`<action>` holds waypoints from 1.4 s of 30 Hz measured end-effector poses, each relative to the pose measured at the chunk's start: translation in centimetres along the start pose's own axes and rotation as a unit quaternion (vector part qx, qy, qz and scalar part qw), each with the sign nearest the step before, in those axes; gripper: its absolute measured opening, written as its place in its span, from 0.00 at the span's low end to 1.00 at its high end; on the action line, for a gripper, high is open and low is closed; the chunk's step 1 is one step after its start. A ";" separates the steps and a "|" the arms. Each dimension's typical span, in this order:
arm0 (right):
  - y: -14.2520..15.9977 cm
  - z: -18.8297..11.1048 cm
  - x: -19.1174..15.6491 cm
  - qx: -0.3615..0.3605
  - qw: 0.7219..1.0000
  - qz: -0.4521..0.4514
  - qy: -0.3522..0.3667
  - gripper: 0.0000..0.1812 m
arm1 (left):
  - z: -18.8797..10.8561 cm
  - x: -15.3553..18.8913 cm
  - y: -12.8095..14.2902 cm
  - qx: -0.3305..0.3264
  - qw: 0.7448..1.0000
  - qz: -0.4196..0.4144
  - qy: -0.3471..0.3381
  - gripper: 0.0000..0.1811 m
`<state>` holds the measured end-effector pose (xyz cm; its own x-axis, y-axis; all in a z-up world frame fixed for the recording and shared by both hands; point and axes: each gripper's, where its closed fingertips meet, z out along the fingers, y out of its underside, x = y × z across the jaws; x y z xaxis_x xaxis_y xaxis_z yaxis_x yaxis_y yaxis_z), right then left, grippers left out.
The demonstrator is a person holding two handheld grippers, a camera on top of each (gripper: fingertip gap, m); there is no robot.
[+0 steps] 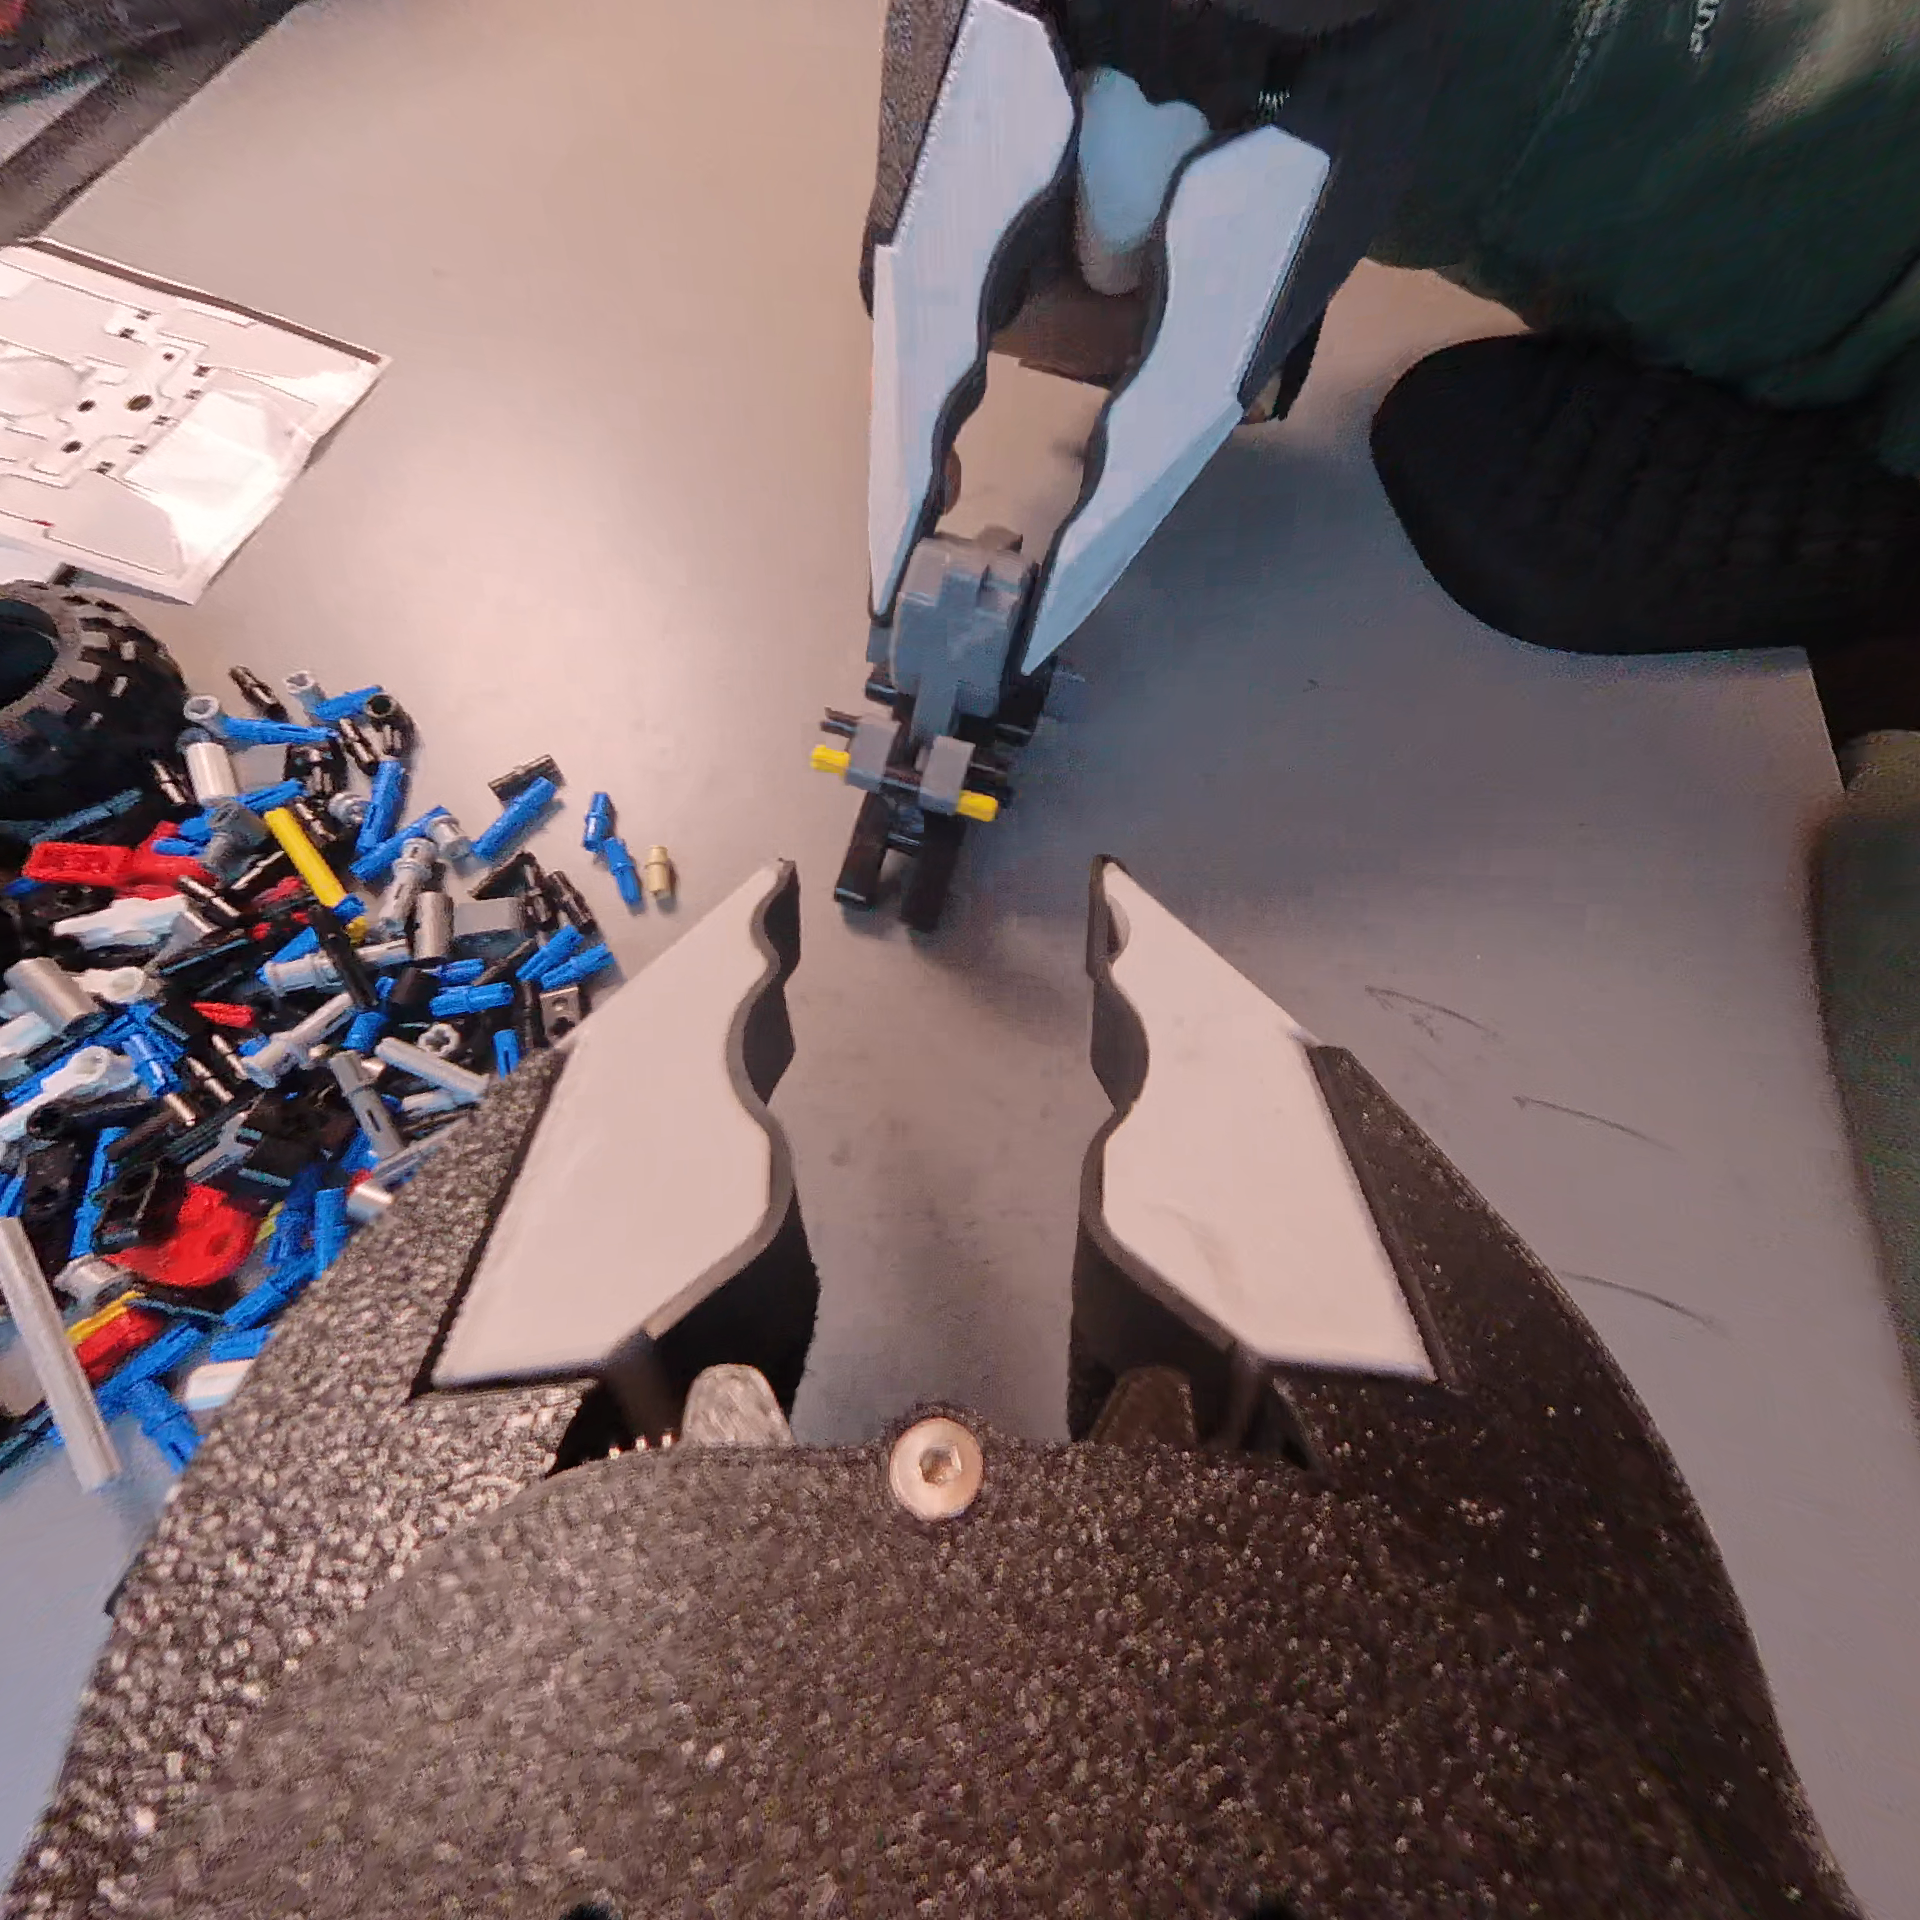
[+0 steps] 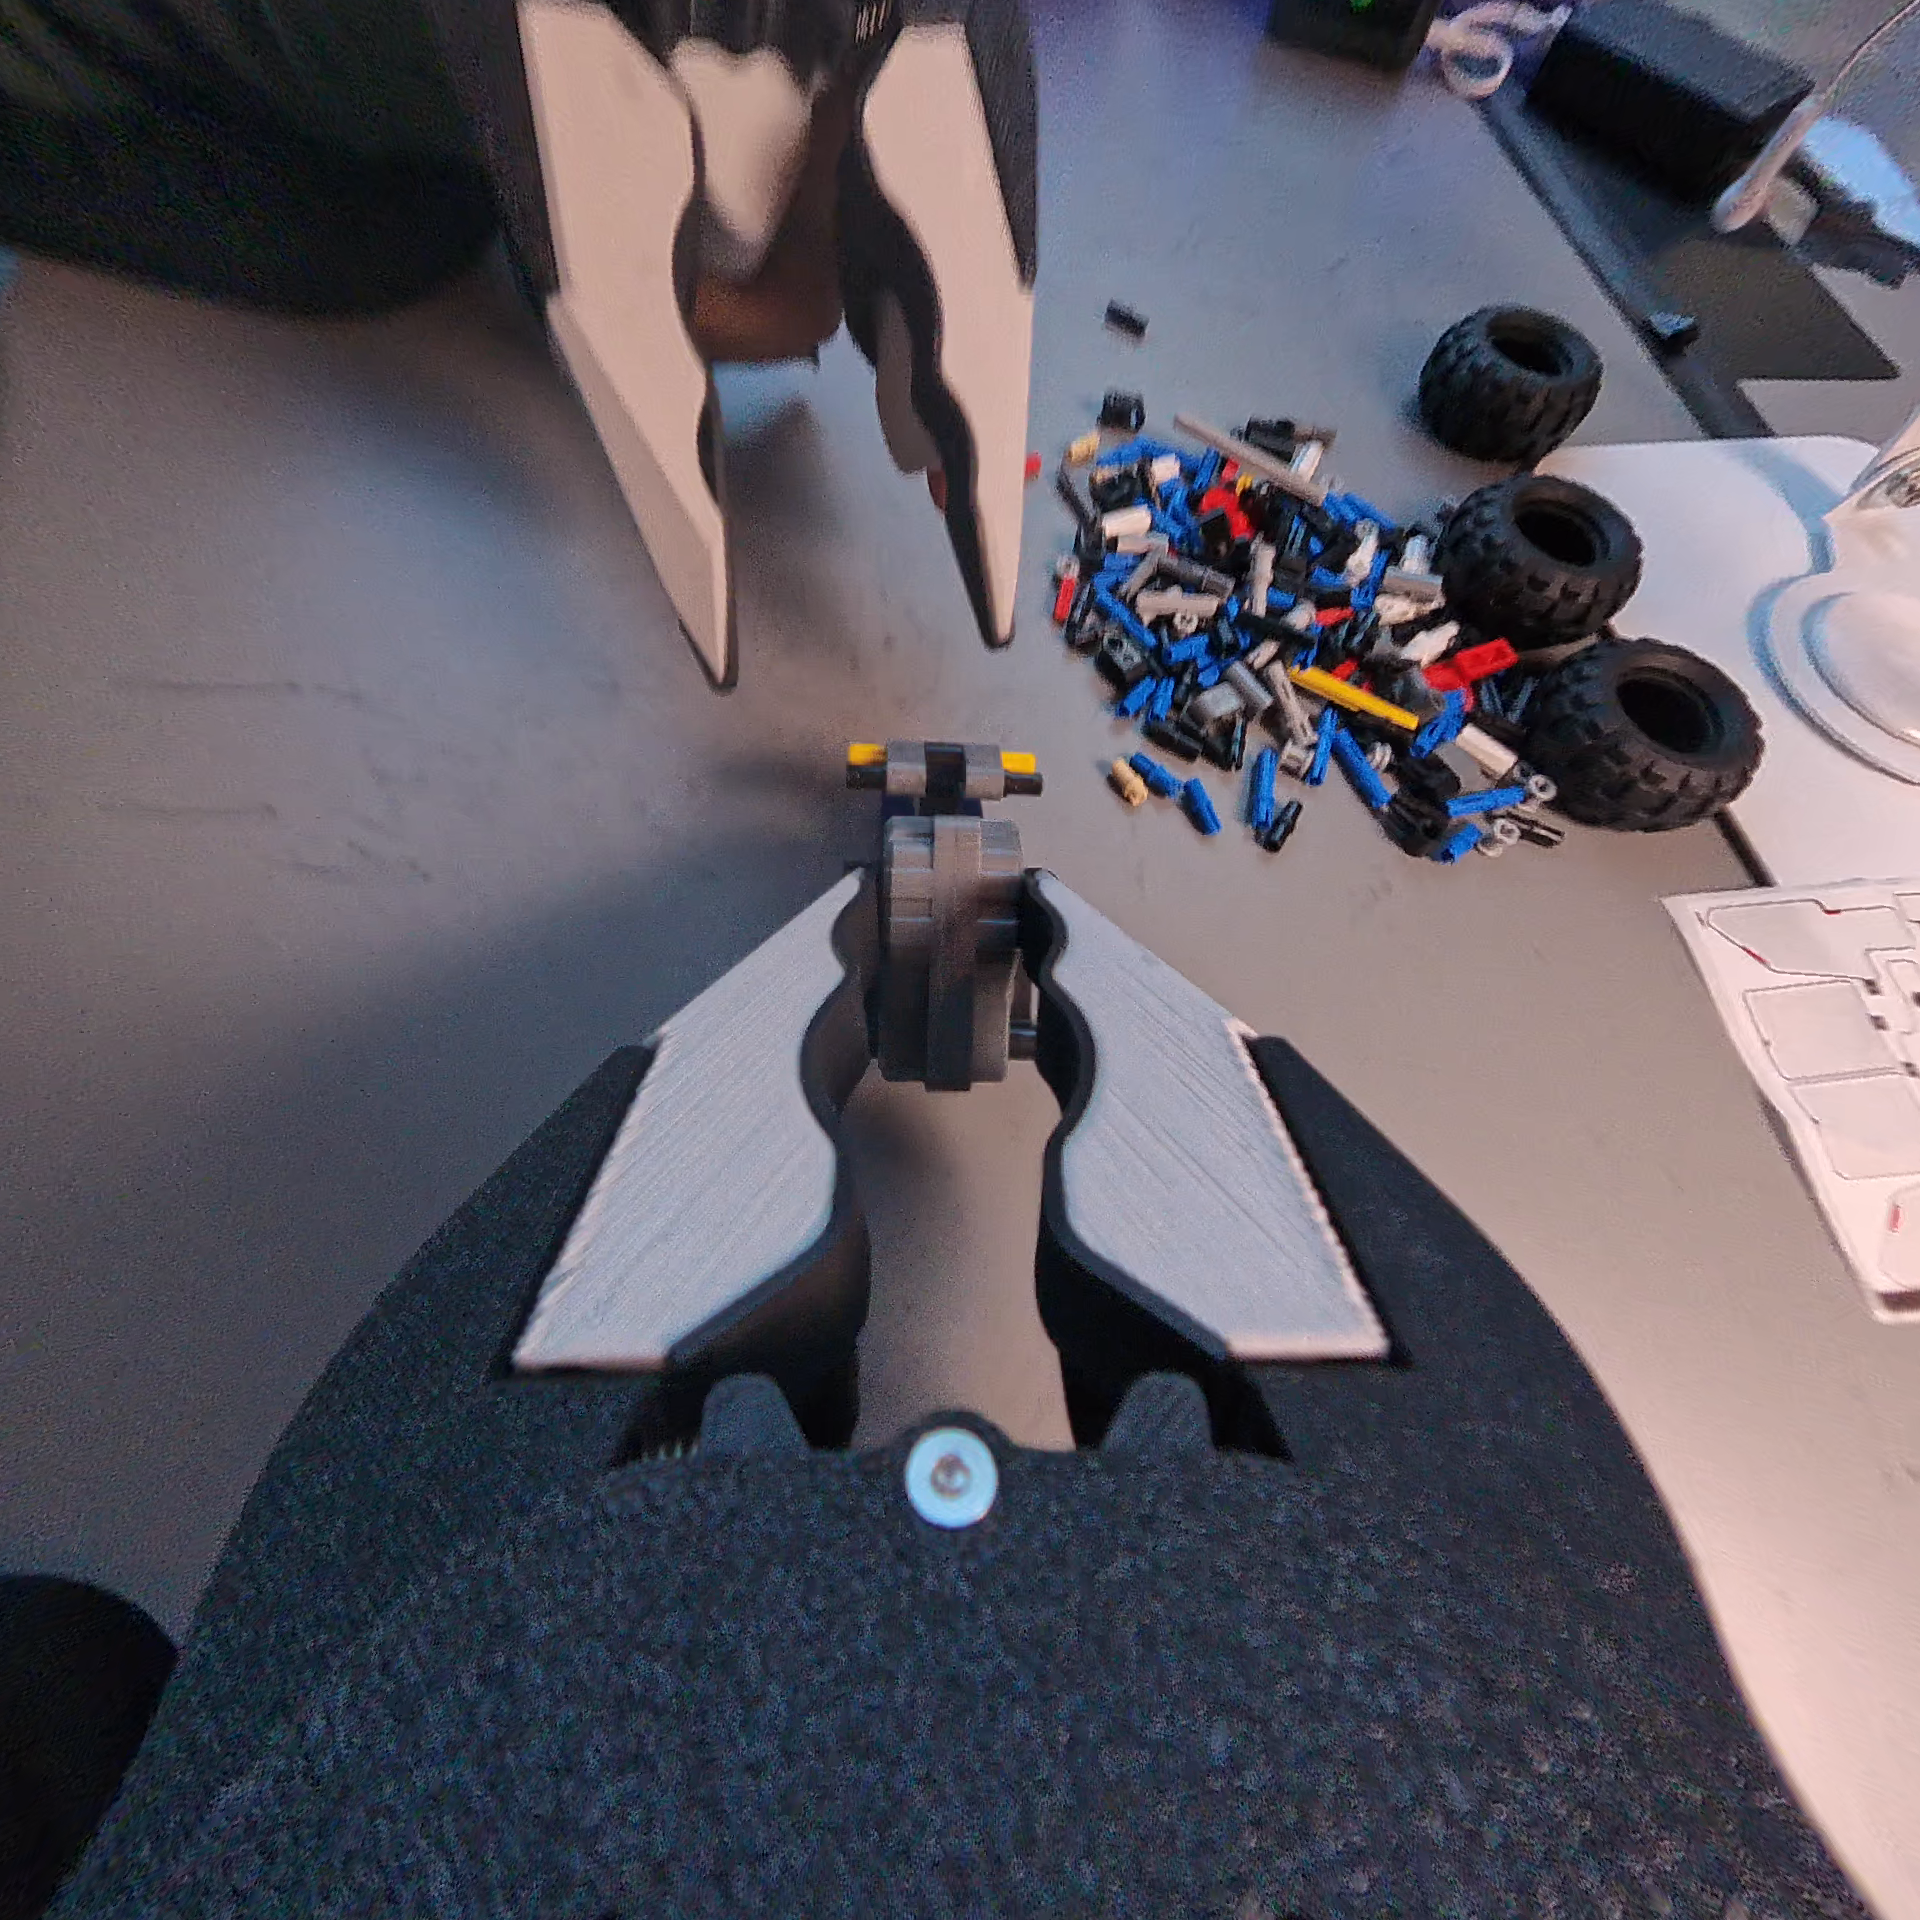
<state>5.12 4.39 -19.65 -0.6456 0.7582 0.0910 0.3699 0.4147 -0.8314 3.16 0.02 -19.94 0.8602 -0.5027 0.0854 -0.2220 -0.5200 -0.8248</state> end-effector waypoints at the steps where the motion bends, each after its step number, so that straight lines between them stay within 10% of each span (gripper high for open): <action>1: -1.0 0.0 0.1 0.042 0.998 0.035 -0.009 0.14 | -0.1 0.0 -0.1 0.005 1.000 -0.003 0.003 0.32; 14: -9.3 -2.3 0.1 0.321 0.883 0.305 -0.153 0.14 | -5.0 1.1 -7.1 0.236 0.956 -0.119 0.126 0.19; 24: -3.8 1.7 -2.5 0.091 0.995 0.040 -0.032 0.14 | -4.0 1.8 -5.0 0.147 0.985 -0.020 0.083 0.15; 36: -3.2 2.6 -4.4 0.039 0.998 -0.050 -0.023 0.23 | -0.9 3.8 -2.3 0.055 0.994 0.033 0.084 0.16; 42: -0.9 2.0 -3.6 0.013 0.999 -0.002 -0.048 0.23 | -2.9 2.3 -2.1 0.070 0.993 0.015 0.099 0.32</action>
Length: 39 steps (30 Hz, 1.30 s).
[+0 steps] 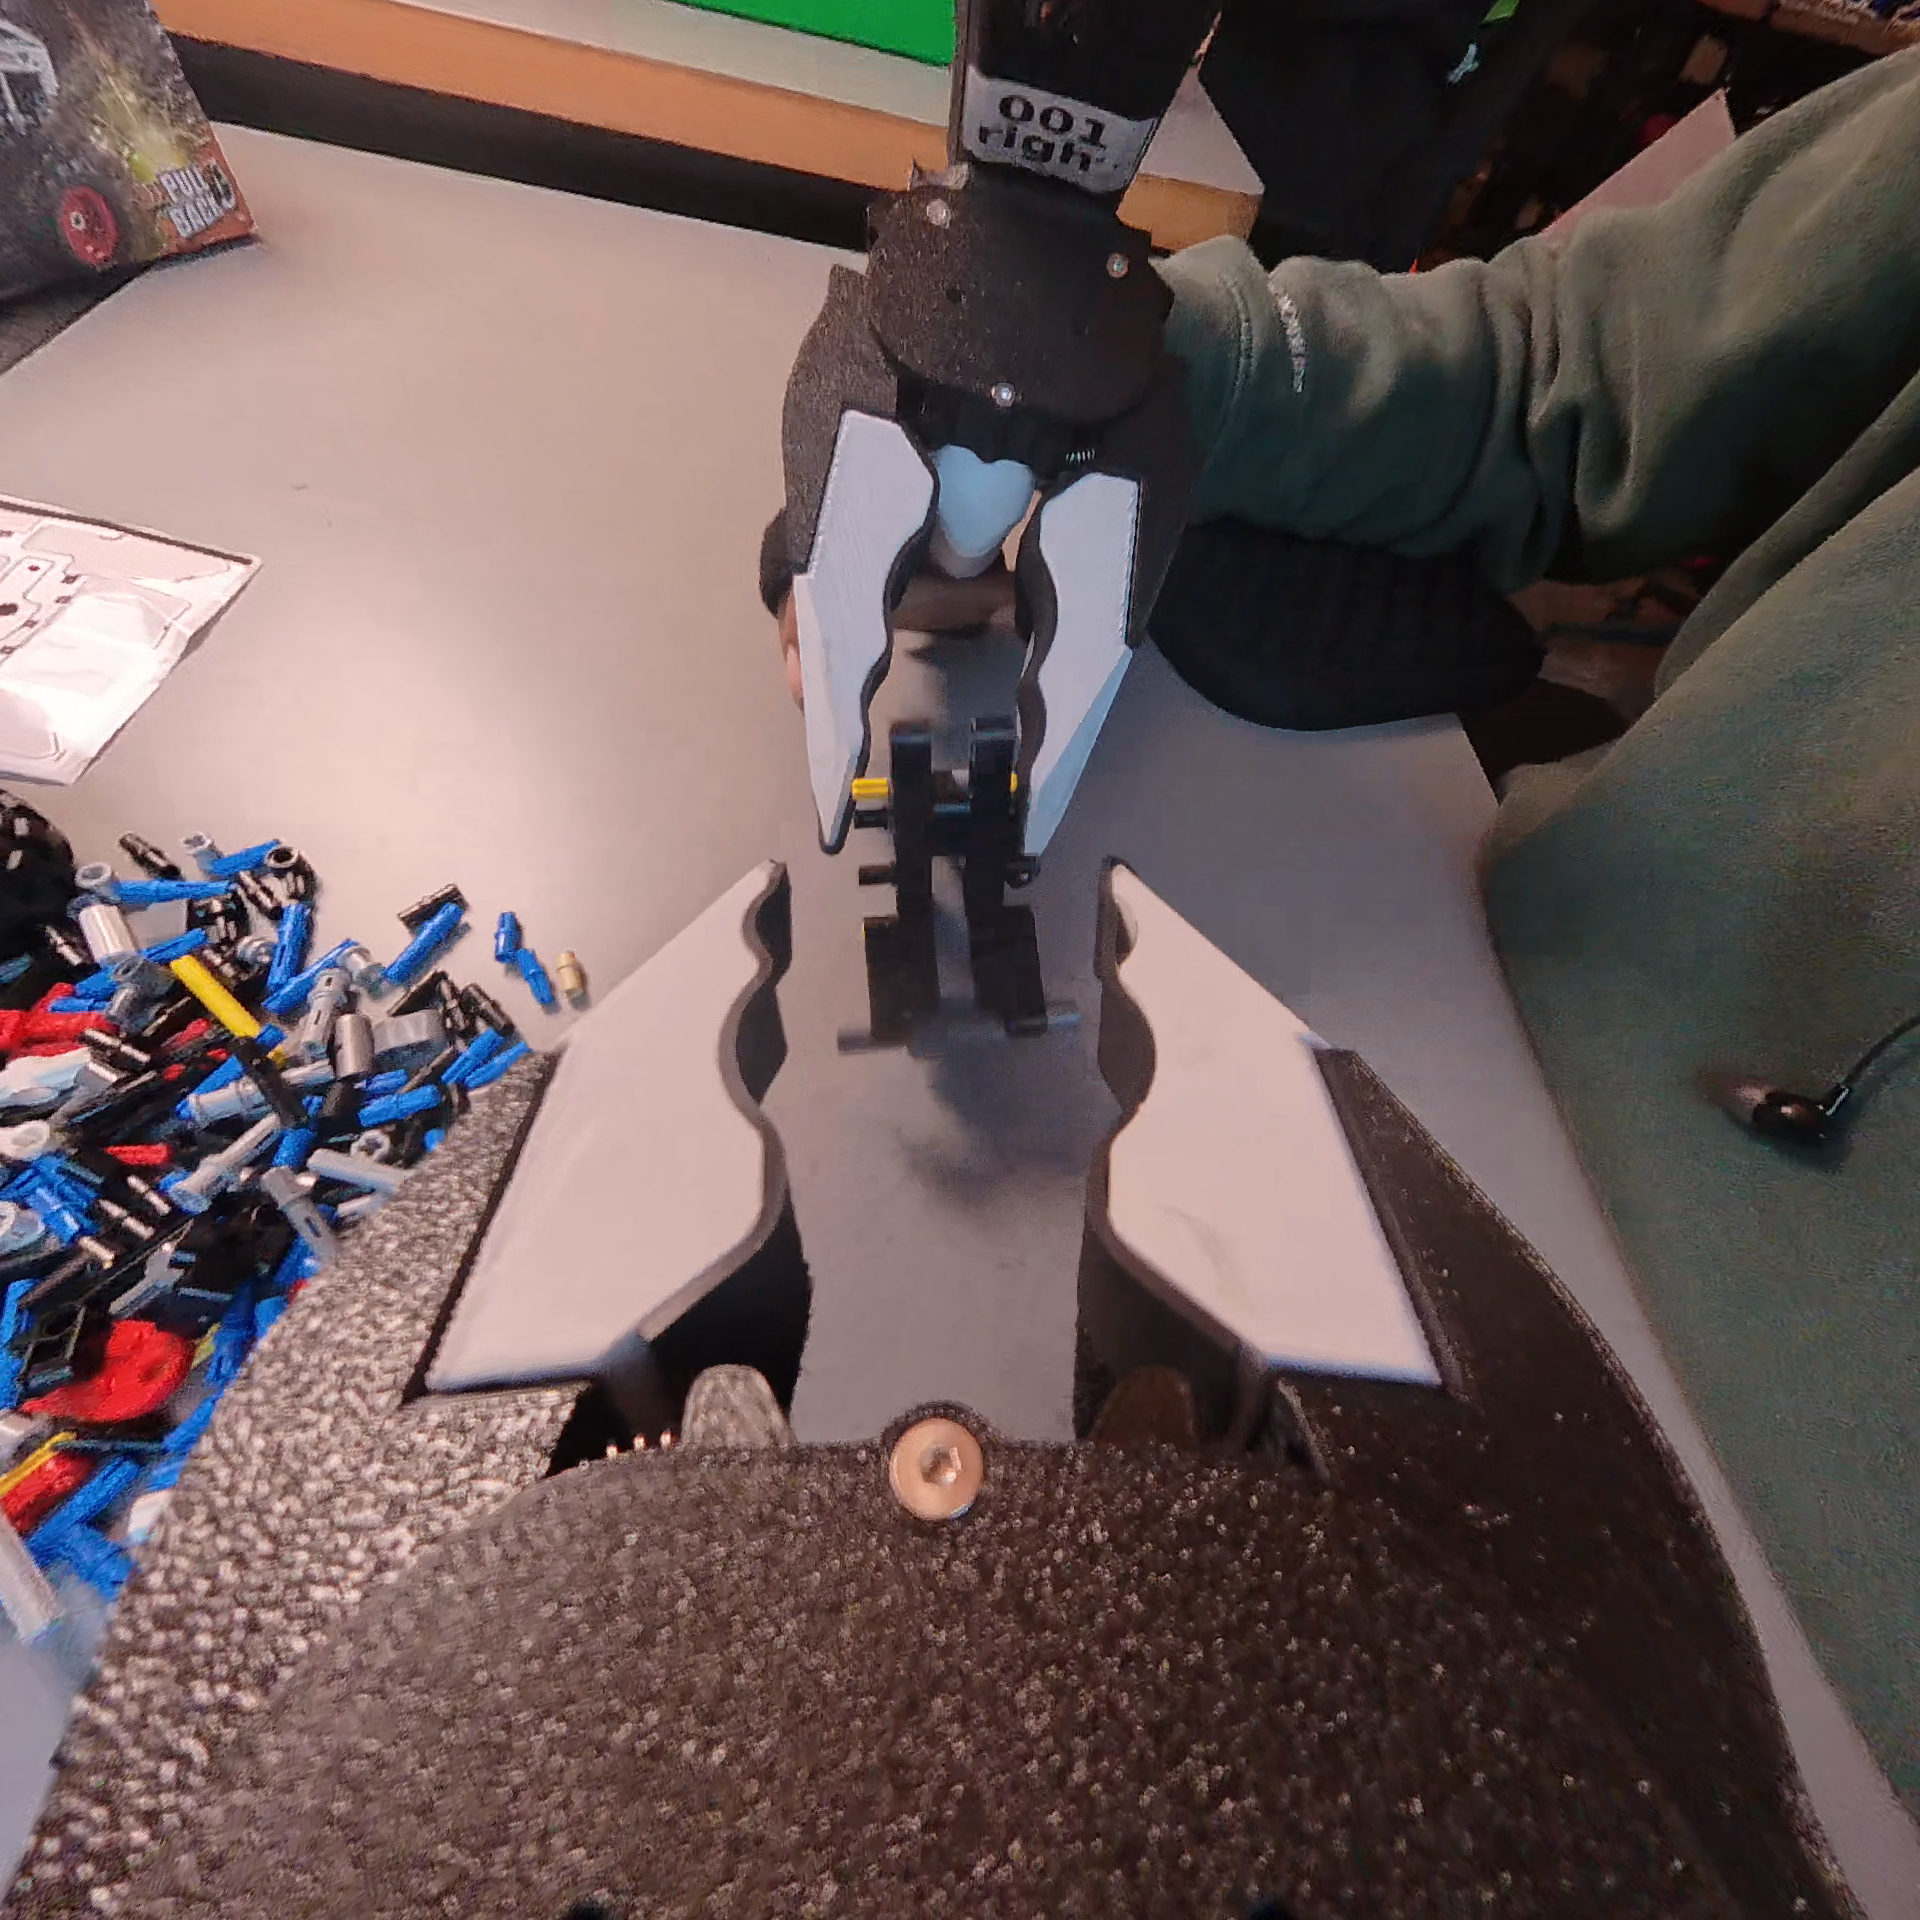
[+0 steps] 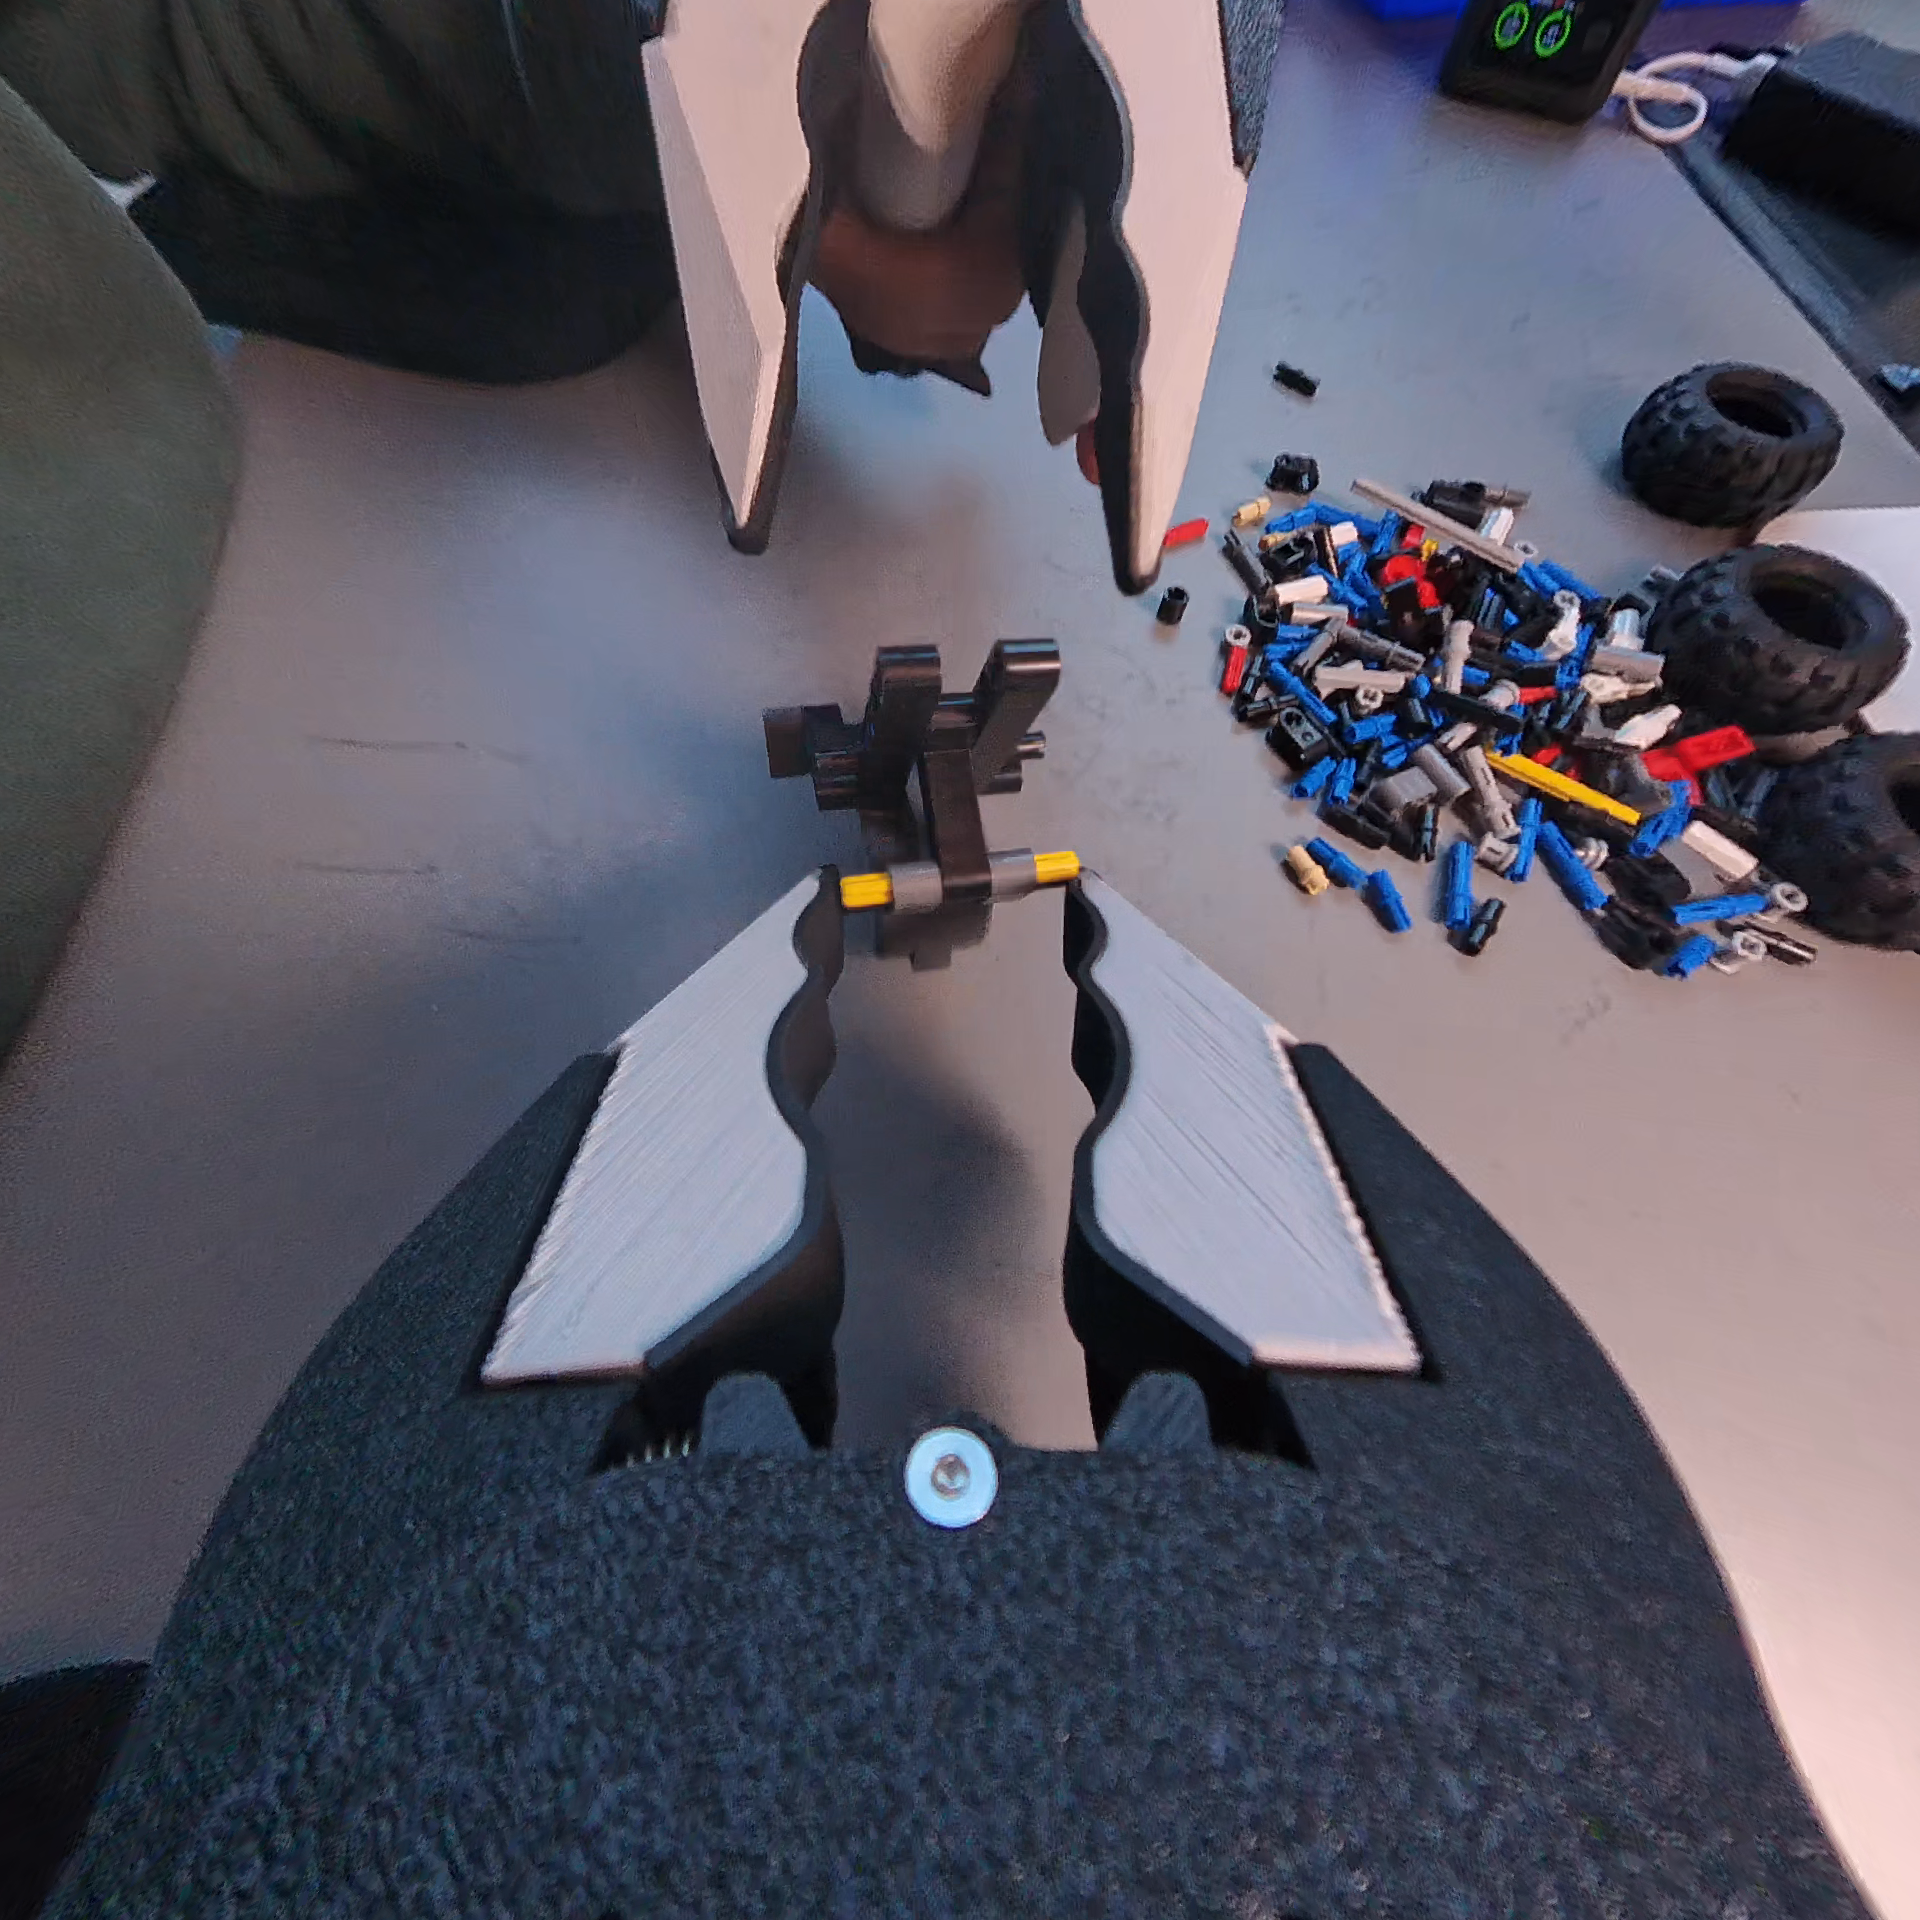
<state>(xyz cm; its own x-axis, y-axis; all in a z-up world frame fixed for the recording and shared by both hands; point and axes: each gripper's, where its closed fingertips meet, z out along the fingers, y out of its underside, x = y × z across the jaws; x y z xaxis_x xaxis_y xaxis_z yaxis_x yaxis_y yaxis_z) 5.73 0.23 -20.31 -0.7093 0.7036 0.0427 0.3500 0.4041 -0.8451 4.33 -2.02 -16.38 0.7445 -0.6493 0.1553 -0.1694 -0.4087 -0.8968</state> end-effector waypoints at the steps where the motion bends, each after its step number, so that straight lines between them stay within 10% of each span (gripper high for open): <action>1: 0.6 0.1 0.1 -0.014 1.000 -0.005 0.003 0.23 | 0.1 -0.2 0.7 -0.015 1.000 0.001 -0.002 0.33; 17: 1.3 -2.8 2.7 -0.054 0.993 -0.033 0.098 0.21 | 2.2 1.1 5.8 -0.155 0.987 0.031 0.006 0.33; 28: 0.7 -0.3 -2.9 -0.088 0.995 0.034 0.029 0.28 | 1.2 1.8 5.8 -0.149 0.986 -0.033 0.062 0.18; 39: 1.1 0.2 -2.2 -0.080 0.994 0.029 0.063 0.05 | 2.2 1.3 5.0 -0.123 0.990 -0.060 0.026 0.05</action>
